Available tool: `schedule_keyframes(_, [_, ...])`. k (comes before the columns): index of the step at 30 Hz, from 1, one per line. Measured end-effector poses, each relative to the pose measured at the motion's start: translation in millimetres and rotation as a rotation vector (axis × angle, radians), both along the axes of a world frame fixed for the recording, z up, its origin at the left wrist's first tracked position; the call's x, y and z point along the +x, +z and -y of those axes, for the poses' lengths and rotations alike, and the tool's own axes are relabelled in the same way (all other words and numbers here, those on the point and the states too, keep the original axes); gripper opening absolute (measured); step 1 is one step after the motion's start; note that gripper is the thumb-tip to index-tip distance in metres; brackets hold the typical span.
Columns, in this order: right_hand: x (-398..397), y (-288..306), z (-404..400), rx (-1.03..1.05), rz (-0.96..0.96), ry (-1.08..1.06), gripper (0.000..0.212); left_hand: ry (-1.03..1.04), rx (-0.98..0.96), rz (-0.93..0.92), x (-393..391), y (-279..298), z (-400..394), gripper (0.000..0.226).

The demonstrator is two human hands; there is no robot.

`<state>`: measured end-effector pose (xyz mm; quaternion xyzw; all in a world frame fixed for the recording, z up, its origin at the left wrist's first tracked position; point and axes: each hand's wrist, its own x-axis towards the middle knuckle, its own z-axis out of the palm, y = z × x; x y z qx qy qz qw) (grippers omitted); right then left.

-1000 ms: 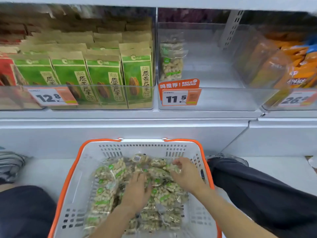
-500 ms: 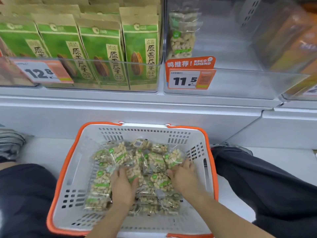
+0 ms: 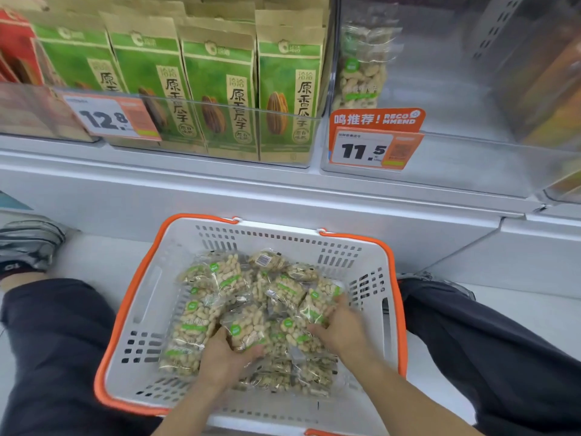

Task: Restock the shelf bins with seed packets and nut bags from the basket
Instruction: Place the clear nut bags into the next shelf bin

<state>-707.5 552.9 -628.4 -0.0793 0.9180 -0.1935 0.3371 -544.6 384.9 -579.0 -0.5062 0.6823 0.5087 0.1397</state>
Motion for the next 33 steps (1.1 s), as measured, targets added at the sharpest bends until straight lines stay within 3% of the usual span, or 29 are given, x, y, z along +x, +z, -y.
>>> schedule_keyframes(1, [-0.7,-2.0,1.4,0.022,-0.028,-0.009,0.101,0.018,0.011,-0.028,2.3,-2.7,0.6,0.042])
schedule_keyframes(3, [-2.8,-4.9,1.1,0.074,-0.064,0.060,0.112,0.084,0.007,-0.090,2.3,-3.4,3.6,0.065])
schedule_keyframes(5, [-6.6,-1.7,1.4,0.089,-0.059,0.127,0.101,0.112,0.033,-0.123,-1.0,2.4,6.7,0.077])
schedule_keyframes(7, [-10.3,3.2,0.5,0.048,-0.001,0.103,0.084,0.149,0.089,-0.151,-1.8,4.9,9.2,0.072])
schedule_keyframes(9, [-11.5,16.2,2.4,-0.002,0.068,0.107,0.080,0.131,0.131,-0.164,-0.9,9.7,10.3,0.065])
schedule_keyframes(12, [-19.7,32.2,9.0,-0.111,0.107,0.142,0.077,0.142,0.156,-0.155,1.3,7.1,10.8,0.085])
schedule_keyframes(17, [-46.3,76.9,15.9,-0.340,0.136,0.165,0.042,0.179,0.120,-0.236,-5.6,27.9,15.7,0.041])
schedule_keyframes(19, [-54.6,97.8,16.3,-0.416,0.153,0.199,0.032,0.181,0.105,-0.282,-7.9,27.1,21.2,0.051])
schedule_keyframes(21, [-58.3,117.4,18.5,-0.509,0.200,0.203,0.031,0.168,0.065,-0.338,-10.0,35.4,22.9,0.058])
schedule_keyframes(23, [-57.9,132.8,22.0,-0.623,0.277,0.170,0.033,0.169,0.068,-0.403,-12.8,44.6,22.3,0.043])
schedule_keyframes(27, [-45.2,155.8,33.9,-0.751,0.353,0.177,0.036,0.192,0.290,-0.552,-23.5,72.7,16.3,0.028])
schedule_keyframes(28, [-41.6,159.1,37.1,-0.762,0.339,0.181,0.036,0.207,0.379,-0.598,-25.7,80.4,15.2,0.031])
schedule_keyframes(30, [-36.5,164.5,41.6,-0.785,0.297,0.179,0.036,0.248,0.528,-0.676,-29.6,94.0,13.0,0.062])
schedule_keyframes(32, [-34.3,168.3,43.5,-0.810,0.242,0.188,0.035,0.231,0.515,-0.683,-30.3,103.0,12.9,0.093])
schedule_keyframes(33, [-33.7,170.5,43.9,-0.823,0.223,0.193,0.036,0.182,0.465,-0.665,-29.9,107.3,12.7,0.098])
